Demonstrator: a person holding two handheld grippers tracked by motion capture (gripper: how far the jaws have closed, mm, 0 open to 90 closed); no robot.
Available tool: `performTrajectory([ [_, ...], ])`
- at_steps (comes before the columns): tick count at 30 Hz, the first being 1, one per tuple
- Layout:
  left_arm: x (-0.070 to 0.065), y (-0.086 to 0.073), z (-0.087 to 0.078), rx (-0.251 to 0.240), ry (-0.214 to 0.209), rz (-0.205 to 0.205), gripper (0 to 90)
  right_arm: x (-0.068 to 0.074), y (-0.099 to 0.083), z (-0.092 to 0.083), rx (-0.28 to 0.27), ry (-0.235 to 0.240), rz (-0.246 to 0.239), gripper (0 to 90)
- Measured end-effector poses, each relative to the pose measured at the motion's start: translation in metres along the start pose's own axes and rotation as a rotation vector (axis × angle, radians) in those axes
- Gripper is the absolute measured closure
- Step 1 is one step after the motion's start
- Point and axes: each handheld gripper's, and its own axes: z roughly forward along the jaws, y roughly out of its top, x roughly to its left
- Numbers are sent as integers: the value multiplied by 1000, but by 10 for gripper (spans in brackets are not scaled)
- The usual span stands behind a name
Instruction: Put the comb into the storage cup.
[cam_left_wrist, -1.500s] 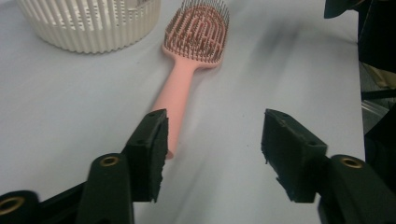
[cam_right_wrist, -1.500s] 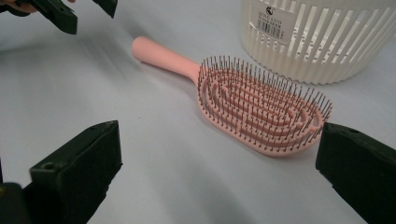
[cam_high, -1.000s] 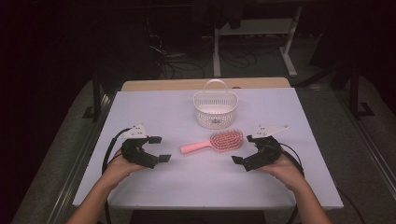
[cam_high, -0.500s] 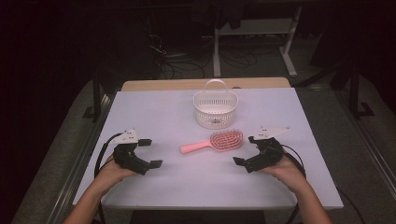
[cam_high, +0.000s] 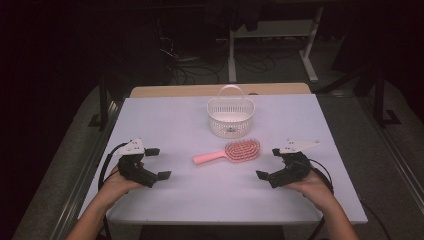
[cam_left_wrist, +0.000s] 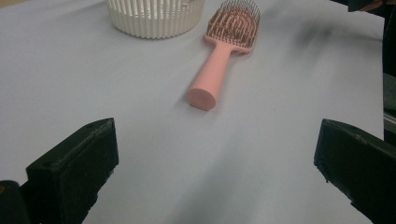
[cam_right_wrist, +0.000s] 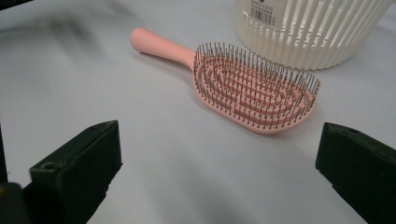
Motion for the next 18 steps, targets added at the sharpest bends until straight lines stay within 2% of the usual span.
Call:
performTrajectory([
  [10,2,3,1,6,-7,-4,0,-2,-2,-2,3,1,1,0],
  [18,2,7,6,19,-12,9,0,-3,-2,-2,5,4,1,0],
])
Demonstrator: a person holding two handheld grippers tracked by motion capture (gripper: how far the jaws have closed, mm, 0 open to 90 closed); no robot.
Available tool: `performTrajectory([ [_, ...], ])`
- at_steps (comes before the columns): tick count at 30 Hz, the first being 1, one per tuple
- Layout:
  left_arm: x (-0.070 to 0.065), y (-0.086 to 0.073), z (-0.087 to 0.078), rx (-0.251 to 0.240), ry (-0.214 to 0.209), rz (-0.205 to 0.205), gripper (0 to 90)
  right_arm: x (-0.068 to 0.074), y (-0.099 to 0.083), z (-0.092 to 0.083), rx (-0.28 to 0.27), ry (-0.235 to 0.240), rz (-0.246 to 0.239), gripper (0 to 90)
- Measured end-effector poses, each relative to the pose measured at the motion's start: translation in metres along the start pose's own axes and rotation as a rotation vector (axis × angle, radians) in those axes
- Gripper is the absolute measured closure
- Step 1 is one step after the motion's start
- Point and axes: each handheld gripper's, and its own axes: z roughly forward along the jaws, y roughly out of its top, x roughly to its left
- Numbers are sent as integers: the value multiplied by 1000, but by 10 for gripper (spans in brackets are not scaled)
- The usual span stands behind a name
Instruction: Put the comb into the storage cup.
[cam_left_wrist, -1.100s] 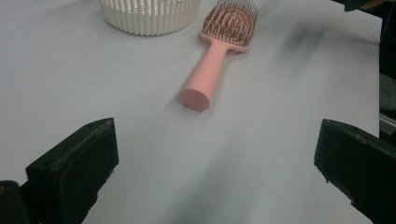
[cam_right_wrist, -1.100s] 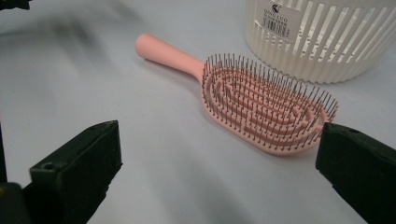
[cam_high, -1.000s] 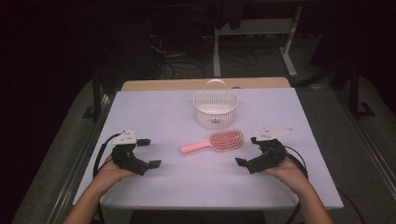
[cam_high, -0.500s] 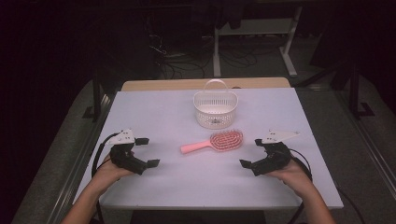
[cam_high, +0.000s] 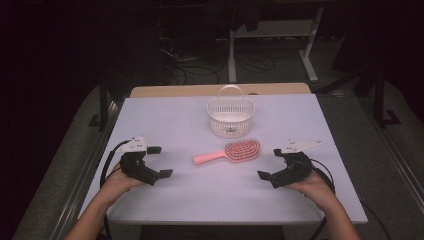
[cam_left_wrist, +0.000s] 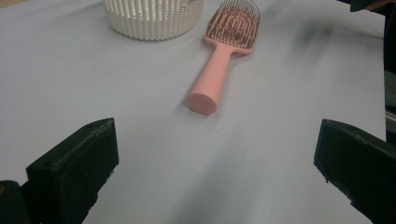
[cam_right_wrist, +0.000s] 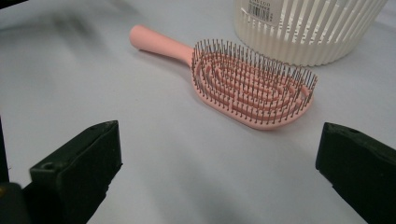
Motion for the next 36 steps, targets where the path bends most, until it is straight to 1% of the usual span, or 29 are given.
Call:
performTrajectory([
  [4,0,1,2,6,-1,0,0,0,0,0,-3,-1,2,0],
  [8,1,3,4,7,0,8,0,0,1,0,-3,0,4,0],
  [15,2,9,7,-5,4,5,0,0,1,0,-6,1,2,0],
  [18,3,11,9,-5,-2,1,0,0,1,0,-5,2,3,0],
  [19,4,12,11,3,-10,-8,0,0,1,0,-4,3,5,0],
  [22,4,13,12,6,-12,-7,0,0,2,0,-7,3,5,0],
  [23,4,14,12,2,-7,-3,0,0,2,0,-7,3,5,0],
  [25,4,15,13,-1,-9,3,1,0,2,0,-8,3,4,0],
  [26,4,16,14,-6,-8,1,2,0,2,0,-8,3,4,0],
  [33,4,20,16,-3,2,5,1,0,2,0,-7,4,3,0],
  [36,3,23,16,-12,7,6,1,0,2,0,-8,2,5,0],
])
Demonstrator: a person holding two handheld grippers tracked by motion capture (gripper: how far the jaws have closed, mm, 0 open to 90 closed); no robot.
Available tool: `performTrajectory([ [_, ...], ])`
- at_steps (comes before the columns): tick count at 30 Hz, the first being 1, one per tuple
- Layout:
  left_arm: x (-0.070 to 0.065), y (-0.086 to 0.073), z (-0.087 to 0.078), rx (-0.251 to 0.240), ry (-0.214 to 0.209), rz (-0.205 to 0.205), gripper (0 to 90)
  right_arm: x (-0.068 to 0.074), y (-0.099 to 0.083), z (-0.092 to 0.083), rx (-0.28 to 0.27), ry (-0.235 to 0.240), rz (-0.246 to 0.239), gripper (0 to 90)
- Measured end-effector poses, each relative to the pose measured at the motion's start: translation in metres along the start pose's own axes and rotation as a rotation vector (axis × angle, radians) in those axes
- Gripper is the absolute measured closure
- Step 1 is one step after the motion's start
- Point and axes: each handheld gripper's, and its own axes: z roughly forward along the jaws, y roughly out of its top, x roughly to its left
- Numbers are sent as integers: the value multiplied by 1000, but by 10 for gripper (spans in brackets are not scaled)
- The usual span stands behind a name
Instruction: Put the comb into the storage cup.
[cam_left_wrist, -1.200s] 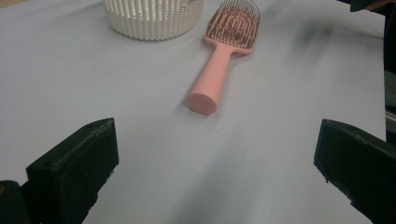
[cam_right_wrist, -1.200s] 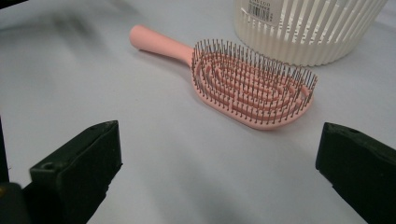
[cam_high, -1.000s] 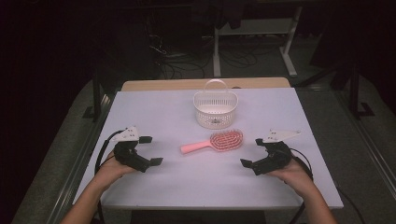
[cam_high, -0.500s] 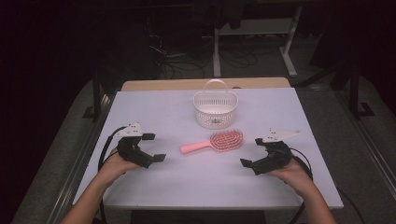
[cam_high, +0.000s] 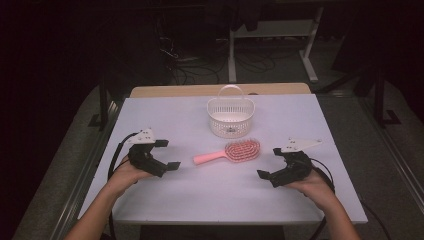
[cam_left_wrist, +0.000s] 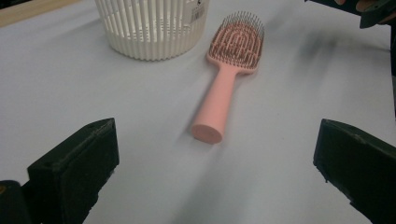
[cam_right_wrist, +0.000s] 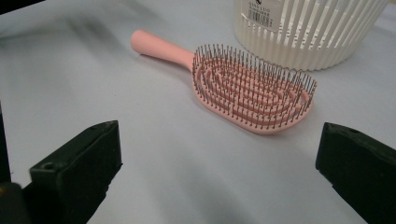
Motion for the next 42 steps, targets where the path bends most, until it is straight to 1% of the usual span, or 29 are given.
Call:
performTrajectory([
  [5,0,5,1,-4,3,4,1,0,0,0,0,-1,1,0],
  [13,-1,11,4,-3,-4,18,1,0,0,0,2,-1,-1,0],
  [19,0,18,5,-16,-9,21,1,0,1,0,2,-2,-1,0],
  [23,0,21,7,-12,-10,30,1,1,1,1,3,-1,-1,0],
  [29,0,26,10,-12,-19,37,1,1,1,0,-2,-1,-1,0],
  [31,1,29,12,-12,-25,45,1,1,1,0,-1,-1,-3,0],
  [42,3,39,17,-14,-45,55,2,1,1,0,-3,0,-4,0],
])
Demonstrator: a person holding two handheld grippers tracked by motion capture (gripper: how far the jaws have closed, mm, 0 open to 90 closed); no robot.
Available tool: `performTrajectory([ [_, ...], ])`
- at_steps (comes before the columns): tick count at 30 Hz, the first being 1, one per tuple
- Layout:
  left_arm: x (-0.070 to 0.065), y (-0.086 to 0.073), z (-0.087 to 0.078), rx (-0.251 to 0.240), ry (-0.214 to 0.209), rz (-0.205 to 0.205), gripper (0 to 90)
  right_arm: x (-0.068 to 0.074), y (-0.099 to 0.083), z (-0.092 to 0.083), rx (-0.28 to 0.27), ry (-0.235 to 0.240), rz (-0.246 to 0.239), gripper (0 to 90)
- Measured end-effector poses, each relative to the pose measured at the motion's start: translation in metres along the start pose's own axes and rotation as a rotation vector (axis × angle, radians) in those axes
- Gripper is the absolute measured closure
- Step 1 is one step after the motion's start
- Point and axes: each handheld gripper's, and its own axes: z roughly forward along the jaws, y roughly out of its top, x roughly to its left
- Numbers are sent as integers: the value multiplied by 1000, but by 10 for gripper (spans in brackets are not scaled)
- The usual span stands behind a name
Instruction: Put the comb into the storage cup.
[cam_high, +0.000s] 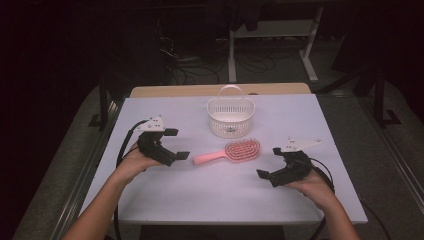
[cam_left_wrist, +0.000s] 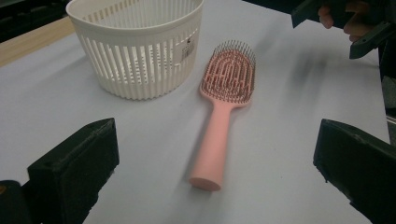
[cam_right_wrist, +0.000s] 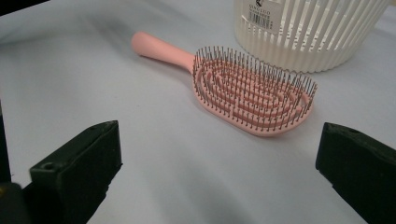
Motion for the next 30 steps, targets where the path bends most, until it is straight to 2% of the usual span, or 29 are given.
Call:
performTrajectory([
  [12,2,19,11,-3,-25,17,1,0,0,-1,-4,1,7,0],
  [30,7,38,24,-16,-45,31,2,-1,0,-1,-7,5,8,0],
])
